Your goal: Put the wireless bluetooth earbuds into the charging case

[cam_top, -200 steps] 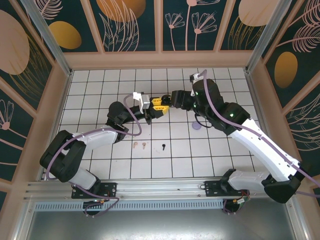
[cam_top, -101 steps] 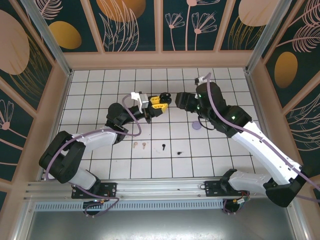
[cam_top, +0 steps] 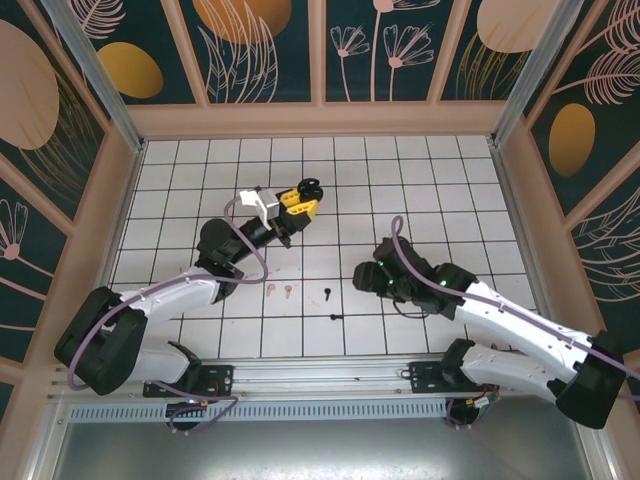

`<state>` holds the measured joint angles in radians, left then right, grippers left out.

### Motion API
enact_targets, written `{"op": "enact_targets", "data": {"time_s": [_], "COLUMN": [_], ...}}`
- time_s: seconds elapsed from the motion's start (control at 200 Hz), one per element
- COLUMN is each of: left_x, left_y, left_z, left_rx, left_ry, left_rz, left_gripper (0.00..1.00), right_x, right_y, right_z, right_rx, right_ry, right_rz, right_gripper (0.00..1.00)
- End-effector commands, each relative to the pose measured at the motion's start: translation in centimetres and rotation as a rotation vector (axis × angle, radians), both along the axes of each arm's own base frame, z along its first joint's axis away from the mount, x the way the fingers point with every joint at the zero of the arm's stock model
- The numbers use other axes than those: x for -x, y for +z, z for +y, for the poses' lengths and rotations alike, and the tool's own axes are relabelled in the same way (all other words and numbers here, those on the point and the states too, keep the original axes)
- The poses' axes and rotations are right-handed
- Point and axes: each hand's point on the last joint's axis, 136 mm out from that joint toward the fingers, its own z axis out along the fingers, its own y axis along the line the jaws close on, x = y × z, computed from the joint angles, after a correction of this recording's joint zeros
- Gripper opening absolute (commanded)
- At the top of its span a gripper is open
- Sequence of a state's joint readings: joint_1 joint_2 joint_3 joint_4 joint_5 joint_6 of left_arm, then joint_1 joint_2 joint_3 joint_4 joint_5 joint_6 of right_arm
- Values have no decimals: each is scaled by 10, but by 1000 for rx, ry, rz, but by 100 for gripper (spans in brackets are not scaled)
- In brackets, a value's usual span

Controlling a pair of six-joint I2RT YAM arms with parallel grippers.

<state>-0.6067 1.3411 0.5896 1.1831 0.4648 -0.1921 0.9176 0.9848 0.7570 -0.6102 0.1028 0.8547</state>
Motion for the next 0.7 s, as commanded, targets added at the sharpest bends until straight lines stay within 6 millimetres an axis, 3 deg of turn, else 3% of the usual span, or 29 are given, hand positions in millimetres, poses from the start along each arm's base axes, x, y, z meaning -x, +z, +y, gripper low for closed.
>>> {"op": "enact_targets", "data": {"time_s": [0.0, 0.1, 0.27, 0.49, 0.691], "left_x": [-1, -2, -6, -26, -38], "left_y": [-1, -8, -15, -20, -17], "left_z": [11, 17, 28, 47, 64], "left_rx": [17, 19, 13, 22, 44], "left_ry": [46, 78, 145, 246, 311], "left_rz": [16, 38, 64, 102, 102], "left_gripper": [0, 0, 0, 0, 0], "right_x": [17, 19, 2, -17, -26], "right_y": [-24, -34, -45, -65, -76], "right_z": [5, 15, 32, 49, 65], "right_rx": [17, 4, 38, 150, 176], "right_ry": [0, 29, 50, 19, -9], "right_rz": [80, 82, 63, 122, 164], "right_gripper": [61, 59, 56, 46, 44]}}
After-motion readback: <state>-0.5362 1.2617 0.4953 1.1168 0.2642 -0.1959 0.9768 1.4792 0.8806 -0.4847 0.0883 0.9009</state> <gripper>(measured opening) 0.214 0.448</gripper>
